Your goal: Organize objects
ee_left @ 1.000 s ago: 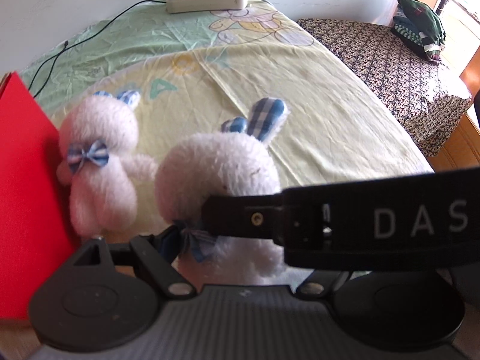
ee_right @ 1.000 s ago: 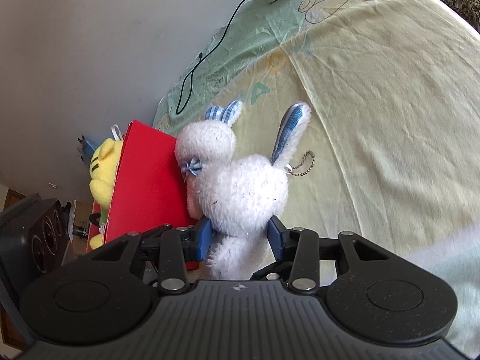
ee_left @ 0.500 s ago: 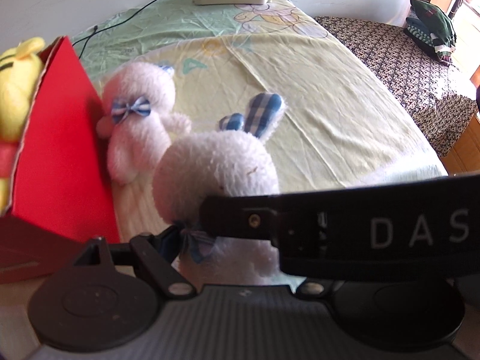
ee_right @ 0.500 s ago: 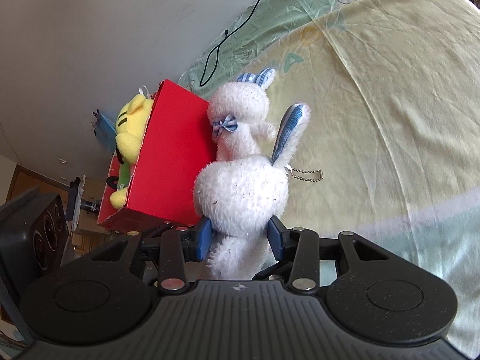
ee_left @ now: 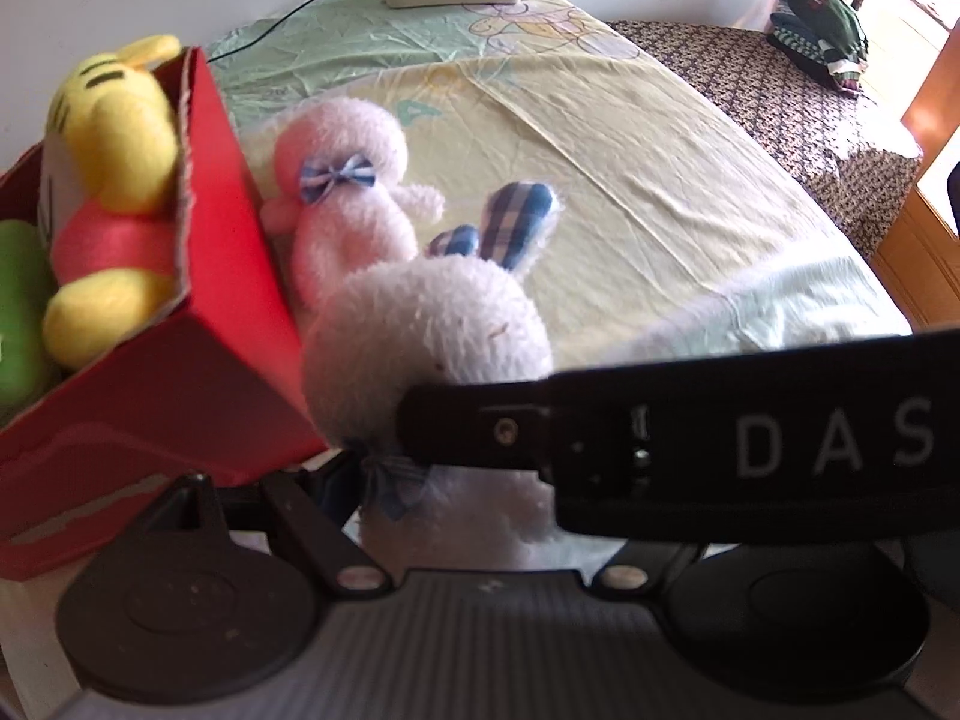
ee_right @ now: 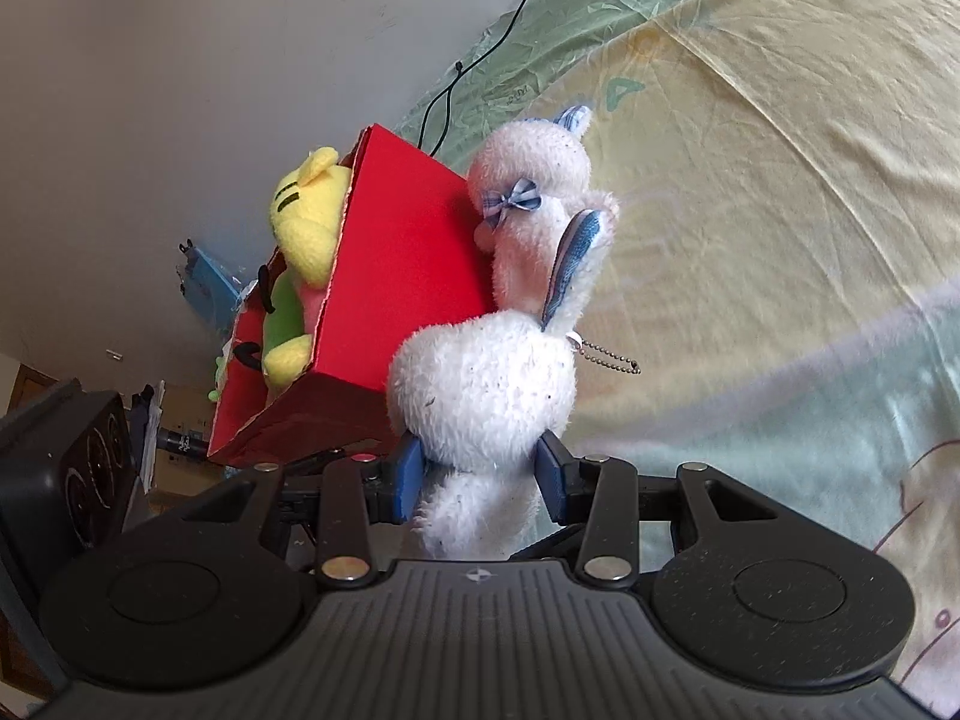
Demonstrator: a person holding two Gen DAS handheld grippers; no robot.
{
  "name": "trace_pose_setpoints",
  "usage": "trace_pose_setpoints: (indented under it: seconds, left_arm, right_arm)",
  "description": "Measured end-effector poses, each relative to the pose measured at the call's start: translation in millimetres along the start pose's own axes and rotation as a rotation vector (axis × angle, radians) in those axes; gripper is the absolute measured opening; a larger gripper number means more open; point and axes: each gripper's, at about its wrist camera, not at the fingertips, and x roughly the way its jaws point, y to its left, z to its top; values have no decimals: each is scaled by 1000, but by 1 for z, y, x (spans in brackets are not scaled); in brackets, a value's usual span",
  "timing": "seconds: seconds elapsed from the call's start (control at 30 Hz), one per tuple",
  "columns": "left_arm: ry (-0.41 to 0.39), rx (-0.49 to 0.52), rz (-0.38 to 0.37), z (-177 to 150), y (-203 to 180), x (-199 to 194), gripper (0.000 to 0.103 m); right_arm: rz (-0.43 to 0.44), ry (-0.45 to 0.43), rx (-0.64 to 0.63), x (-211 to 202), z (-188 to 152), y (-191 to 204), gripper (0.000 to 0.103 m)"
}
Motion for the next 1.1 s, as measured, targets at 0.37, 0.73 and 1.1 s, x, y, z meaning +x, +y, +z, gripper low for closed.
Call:
trace_pose_setpoints:
  seconds: [0.37, 0.73, 1.1]
  left_arm:
    - [-3, 78, -41, -39, 34, -22, 82]
    - [36, 44, -37, -70, 66, -38, 82]
    - [56, -85, 52, -88, 88, -52, 82]
  right_arm:
    - [-42, -51, 15, 14, -47, 39, 43]
    - [-37, 16, -25, 37, -72, 68, 43]
    - [43, 134, -106, 61, -74, 88, 43]
